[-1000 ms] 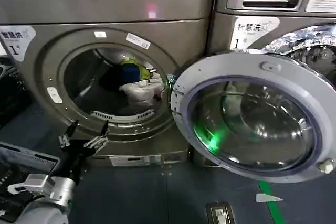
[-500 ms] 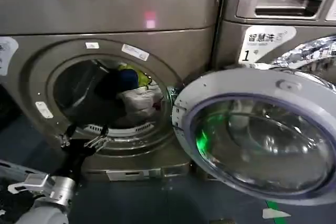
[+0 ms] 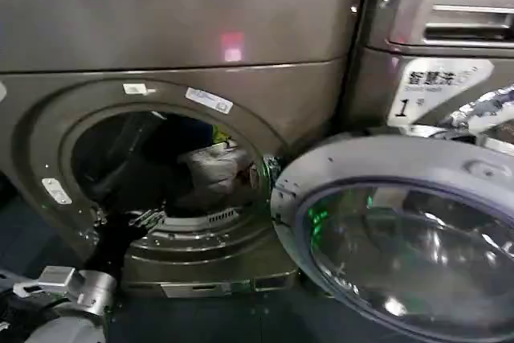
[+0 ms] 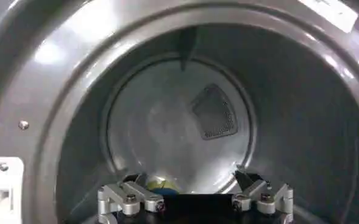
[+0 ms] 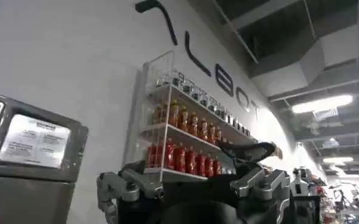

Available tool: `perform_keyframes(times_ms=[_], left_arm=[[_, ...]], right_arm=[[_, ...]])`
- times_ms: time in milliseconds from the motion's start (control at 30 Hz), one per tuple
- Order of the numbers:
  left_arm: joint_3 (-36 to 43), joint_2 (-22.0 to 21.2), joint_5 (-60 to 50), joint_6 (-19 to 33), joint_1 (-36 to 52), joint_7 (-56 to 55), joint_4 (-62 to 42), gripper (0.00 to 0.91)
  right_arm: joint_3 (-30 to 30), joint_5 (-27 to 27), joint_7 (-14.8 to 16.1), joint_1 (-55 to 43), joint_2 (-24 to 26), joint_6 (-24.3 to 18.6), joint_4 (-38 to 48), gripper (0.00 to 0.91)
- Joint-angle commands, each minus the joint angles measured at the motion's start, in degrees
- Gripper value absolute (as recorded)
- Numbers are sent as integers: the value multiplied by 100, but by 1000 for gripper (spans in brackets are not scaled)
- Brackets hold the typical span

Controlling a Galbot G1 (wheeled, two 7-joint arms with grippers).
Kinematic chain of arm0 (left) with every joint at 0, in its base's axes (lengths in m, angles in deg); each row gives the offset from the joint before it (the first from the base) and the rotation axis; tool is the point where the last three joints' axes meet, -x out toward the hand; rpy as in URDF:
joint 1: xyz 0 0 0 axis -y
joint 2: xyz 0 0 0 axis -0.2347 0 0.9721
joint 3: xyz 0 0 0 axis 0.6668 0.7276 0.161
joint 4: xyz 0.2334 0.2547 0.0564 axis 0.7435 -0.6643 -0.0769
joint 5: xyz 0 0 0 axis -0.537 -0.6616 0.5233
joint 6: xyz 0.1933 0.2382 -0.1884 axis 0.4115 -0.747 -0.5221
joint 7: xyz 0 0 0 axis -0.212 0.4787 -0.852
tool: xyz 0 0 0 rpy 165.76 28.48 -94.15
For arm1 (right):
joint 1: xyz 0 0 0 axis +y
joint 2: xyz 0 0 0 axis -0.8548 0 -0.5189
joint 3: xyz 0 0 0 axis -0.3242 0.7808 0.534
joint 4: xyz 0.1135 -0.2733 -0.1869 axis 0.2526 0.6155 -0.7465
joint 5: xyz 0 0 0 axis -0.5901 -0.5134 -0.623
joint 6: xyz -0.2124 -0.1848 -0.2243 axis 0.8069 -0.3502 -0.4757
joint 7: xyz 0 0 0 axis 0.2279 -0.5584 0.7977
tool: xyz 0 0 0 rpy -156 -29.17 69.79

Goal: Grasp the clothes from the dryer.

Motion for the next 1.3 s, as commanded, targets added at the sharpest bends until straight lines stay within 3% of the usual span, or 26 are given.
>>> perform_keyframes(times_ms=[33,600,833,1100,1300], left_arm=[[7,4,-1,3,-16,1,5,907],[192,134,39,184,230,19,-346,907],[513,120,382,334,1438,-169,-1374,907],[698,250,258,490,3114,-345,-3518,907],[850,267,203,609,3853,-374,-4418,907]], right_arm=[[-5,3,4,3,-2,1,-4,907],[-75,-45,-50,109,1,-13,-42,907],[-350,-44,-36,316,-26,203,-337,907],[-457,-39,86,393,-21,-22,-315,907],[-404,-37,137,355,-30,-54,-332,907]])
